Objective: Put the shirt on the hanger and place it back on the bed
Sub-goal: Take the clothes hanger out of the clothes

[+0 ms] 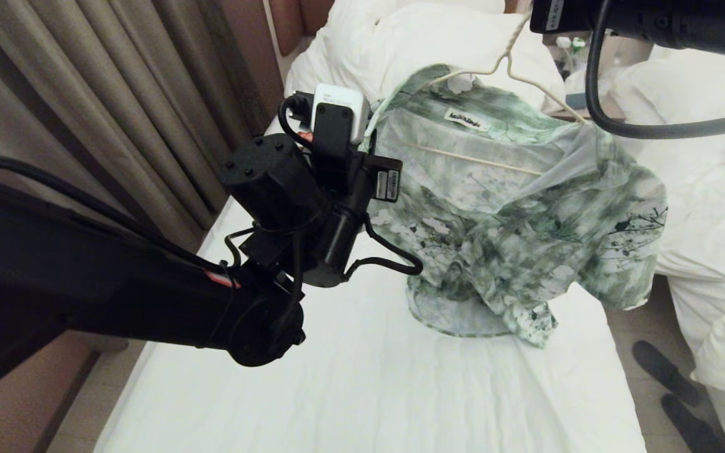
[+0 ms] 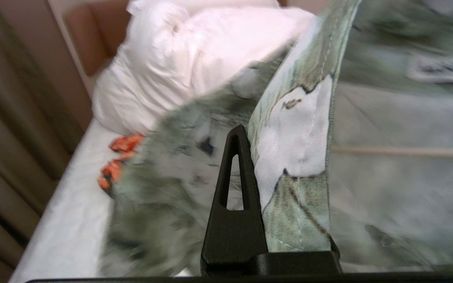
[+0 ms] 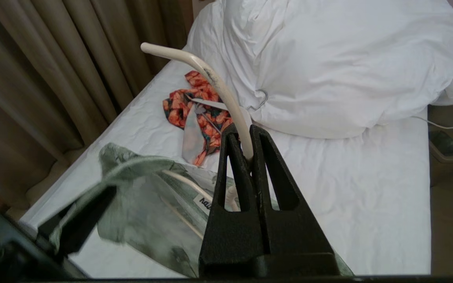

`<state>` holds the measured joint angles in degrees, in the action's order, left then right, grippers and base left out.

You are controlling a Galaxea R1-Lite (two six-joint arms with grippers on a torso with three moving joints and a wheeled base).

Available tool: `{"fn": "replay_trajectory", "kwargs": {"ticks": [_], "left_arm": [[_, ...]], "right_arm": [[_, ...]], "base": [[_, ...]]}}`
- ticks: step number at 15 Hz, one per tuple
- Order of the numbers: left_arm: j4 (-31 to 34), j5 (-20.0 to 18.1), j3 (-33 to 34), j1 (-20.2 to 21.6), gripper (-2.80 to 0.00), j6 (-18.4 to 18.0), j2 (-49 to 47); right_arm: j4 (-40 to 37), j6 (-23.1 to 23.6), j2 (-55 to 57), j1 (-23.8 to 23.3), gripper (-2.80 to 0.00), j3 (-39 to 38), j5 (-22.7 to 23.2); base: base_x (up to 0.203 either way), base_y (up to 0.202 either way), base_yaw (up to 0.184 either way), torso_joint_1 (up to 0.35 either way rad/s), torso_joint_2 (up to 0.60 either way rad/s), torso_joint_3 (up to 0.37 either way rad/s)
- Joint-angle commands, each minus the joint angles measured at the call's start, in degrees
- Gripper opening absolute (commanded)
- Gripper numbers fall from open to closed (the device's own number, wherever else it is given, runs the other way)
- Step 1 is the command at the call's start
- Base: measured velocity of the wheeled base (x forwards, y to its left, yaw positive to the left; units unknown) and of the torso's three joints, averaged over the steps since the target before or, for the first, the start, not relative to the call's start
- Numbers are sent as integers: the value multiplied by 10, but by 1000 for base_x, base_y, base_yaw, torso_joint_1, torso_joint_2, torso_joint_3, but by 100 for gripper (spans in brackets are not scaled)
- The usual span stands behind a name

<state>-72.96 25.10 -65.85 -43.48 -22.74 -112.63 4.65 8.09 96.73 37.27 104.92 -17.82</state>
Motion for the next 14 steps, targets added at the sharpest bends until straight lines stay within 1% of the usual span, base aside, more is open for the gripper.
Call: {"fn": "replay_trajectory", "kwargs": {"ticks": [1, 3, 5, 7, 9, 12, 14], "left_arm": [[-2, 1, -16, 25, -280, -1, 0], [2, 1, -39, 62, -280, -1, 1], [22, 1, -60, 101, -280, 6, 5], [52, 0, -76, 130, -280, 20, 2], [72, -15, -83, 153, -280, 28, -13], [86, -18, -104, 168, -280, 32, -45], [90, -17, -110, 168, -280, 32, -62]], "right_arm": [[0, 1, -8, 0, -280, -8, -1], [1, 1, -24, -1, -280, -35, 0], [1, 0, -36, -3, -280, -54, 1], [3, 0, -40, -8, -280, -55, 2], [5, 1, -42, -23, -280, -51, 4], [6, 0, -43, -34, -280, -48, 5], [8, 0, -37, -34, -280, -48, 4]], "base": [[0, 0, 0, 0, 0, 0], [0, 0, 0, 0, 0, 0], [0, 0, 0, 0, 0, 0], [0, 0, 0, 0, 0, 0], [0, 0, 0, 0, 0, 0], [0, 0, 0, 0, 0, 0], [0, 0, 0, 0, 0, 0]]}}
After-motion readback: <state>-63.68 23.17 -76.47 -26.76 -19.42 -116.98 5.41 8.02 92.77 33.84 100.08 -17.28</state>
